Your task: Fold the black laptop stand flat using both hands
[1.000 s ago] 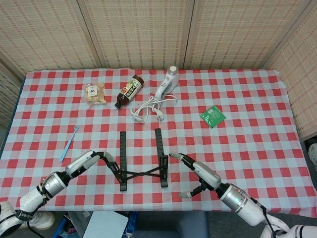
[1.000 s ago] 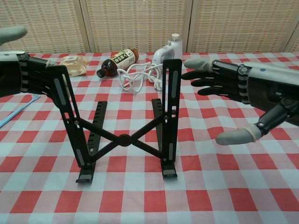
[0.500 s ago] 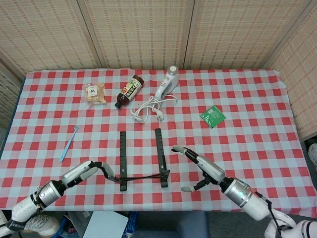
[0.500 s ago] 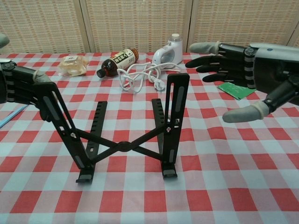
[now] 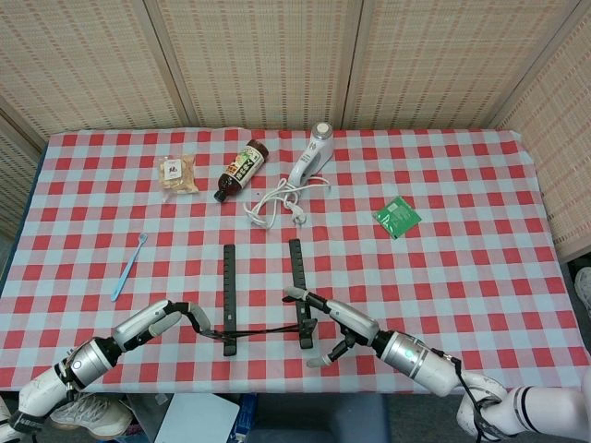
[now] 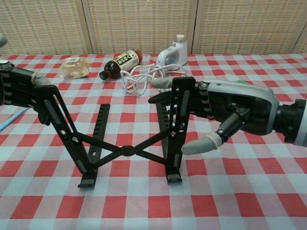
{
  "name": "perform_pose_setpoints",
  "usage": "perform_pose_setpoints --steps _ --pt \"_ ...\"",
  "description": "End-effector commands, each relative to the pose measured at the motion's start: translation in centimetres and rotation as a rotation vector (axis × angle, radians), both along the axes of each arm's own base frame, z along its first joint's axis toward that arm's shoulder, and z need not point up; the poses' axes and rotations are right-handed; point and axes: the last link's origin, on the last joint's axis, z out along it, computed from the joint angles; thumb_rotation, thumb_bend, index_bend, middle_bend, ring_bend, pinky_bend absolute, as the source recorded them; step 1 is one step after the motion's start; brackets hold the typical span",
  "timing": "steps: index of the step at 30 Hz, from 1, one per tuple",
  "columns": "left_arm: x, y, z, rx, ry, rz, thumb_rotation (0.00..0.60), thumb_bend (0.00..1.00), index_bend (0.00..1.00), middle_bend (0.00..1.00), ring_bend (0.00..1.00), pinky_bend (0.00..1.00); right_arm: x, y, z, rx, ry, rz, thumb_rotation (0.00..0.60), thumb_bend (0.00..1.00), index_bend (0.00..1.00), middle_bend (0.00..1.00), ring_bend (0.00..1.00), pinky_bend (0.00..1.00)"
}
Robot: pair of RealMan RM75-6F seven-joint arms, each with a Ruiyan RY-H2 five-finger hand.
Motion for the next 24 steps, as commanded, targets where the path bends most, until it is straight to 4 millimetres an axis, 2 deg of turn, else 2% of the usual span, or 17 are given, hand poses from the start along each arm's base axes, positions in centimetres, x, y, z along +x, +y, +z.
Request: perform_pose_setpoints --steps 1,15,24 --pt "-0.1 0.0 0.1 -0.001 0.003 0.001 0.000 0.20 0.41 0.43 0.43 0.34 -0.3 0.4 -0.5 0.027 -0.003 -0.009 0.600 0.00 0.00 0.11 0.00 0.00" --pt "0.0 0.1 0.1 -0.002 0.013 -0.003 0.000 0.21 0.41 0.43 0.43 0.35 -1.4 2.2 -2.0 0.152 -0.031 -0.076 0.600 0.00 0.00 0.11 0.00 0.00" --pt "0.0 0.1 0.2 0.000 0.018 -0.004 0.000 0.21 0.41 0.43 0.43 0.35 -1.9 3.2 -1.8 0.244 -0.063 -0.151 0.600 0.00 0.00 0.11 0.00 0.00"
